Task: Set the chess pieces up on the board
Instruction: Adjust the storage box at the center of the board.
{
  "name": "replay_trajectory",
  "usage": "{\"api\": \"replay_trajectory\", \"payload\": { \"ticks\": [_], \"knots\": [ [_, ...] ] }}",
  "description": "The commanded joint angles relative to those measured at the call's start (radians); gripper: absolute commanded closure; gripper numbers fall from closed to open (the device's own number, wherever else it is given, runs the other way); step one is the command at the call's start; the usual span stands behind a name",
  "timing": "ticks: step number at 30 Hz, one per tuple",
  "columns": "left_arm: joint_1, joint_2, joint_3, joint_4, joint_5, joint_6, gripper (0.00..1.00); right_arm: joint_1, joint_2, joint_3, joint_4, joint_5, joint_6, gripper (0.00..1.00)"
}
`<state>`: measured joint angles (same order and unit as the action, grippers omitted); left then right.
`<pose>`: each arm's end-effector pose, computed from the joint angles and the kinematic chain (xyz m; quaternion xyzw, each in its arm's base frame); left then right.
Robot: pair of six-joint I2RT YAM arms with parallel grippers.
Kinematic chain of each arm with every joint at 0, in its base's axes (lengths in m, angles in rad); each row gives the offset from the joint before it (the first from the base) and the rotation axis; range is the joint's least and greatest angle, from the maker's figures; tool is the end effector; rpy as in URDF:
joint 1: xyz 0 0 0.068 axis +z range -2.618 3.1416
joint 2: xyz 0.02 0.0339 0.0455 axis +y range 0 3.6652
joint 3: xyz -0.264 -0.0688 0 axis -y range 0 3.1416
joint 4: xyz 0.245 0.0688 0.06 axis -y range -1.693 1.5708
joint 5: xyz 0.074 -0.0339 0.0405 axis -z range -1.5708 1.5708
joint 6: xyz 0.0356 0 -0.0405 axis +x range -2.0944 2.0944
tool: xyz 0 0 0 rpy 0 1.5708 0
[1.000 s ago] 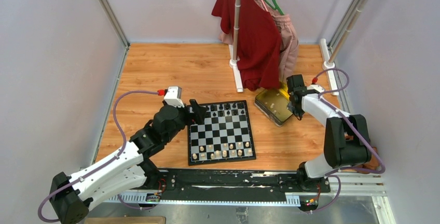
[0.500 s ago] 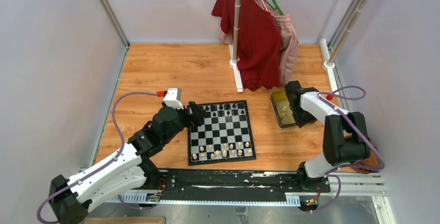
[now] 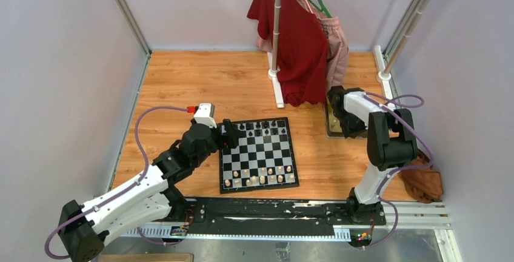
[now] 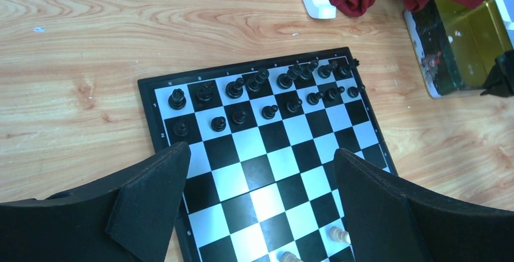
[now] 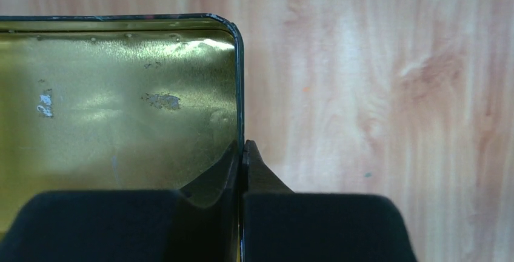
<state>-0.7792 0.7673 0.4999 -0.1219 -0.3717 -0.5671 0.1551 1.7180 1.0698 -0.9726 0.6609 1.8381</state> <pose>0.1381 -0.1182 0.2492 -0.0159 0.8225 -0.2213 0.5237 0.2851 0.0225 0.1726 0.6997 0.6361 -0.1960 0.2595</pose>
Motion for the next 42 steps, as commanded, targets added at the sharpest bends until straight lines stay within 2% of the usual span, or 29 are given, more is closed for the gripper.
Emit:
{"api": "replay_trajectory", "payload": {
  "ticks": [1, 4, 5, 7, 9, 11, 13, 22, 26, 28, 31, 35, 38, 42],
  "knots": [
    [0.008, -0.002, 0.043, -0.026, -0.03, 0.019, 0.06, 0.017, 0.087, 0.107, -0.032, 0.058, 0.071, 1.0],
    [0.008, -0.015, 0.044, -0.035, -0.04, 0.022, 0.06, 0.039, 0.094, 0.157, -0.071, 0.092, 0.062, 0.98],
    [0.008, -0.022, 0.043, -0.035, -0.042, 0.023, 0.06, 0.046, 0.092, 0.164, -0.078, 0.106, 0.058, 0.92],
    [0.008, -0.024, 0.041, -0.036, -0.042, 0.024, 0.06, 0.062, 0.086, 0.176, -0.092, 0.138, 0.054, 0.69],
    [0.008, -0.026, 0.041, -0.036, -0.039, 0.023, 0.06, 0.077, 0.083, 0.186, -0.121, 0.164, 0.053, 0.52],
    [0.008, -0.028, 0.042, -0.036, -0.032, 0.022, 0.06, 0.089, 0.079, 0.2, -0.161, 0.183, 0.06, 0.43],
    [0.008, -0.032, 0.038, -0.035, -0.026, 0.022, 0.06, 0.104, 0.074, 0.211, -0.207, 0.2, 0.077, 0.38],
    [0.008, -0.067, 0.023, -0.028, -0.012, 0.022, 0.06, 0.209, -0.004, 0.208, -0.312, 0.291, 0.047, 0.36],
    [0.008, -0.065, 0.014, -0.006, 0.002, 0.021, 0.06, 0.249, -0.037, 0.209, -0.31, 0.373, -0.074, 0.37],
    [0.008, -0.058, 0.011, 0.006, 0.006, 0.02, 0.05, 0.259, -0.054, 0.199, -0.265, 0.412, -0.211, 0.38],
    [0.008, -0.045, 0.007, 0.025, 0.01, 0.022, 0.05, 0.261, -0.088, 0.145, -0.051, 0.422, -0.526, 0.41],
    [0.008, -0.032, 0.007, 0.037, 0.008, 0.03, 0.05, 0.25, -0.164, -0.026, 0.488, 0.252, -1.101, 0.44],
    [0.008, -0.03, 0.005, 0.041, 0.001, 0.035, 0.05, 0.231, -0.186, -0.102, 0.69, 0.105, -1.29, 0.47],
    [0.008, -0.029, -0.003, 0.049, -0.007, 0.039, 0.05, 0.211, -0.149, -0.112, 0.782, -0.015, -1.418, 0.51]
  ]
}}
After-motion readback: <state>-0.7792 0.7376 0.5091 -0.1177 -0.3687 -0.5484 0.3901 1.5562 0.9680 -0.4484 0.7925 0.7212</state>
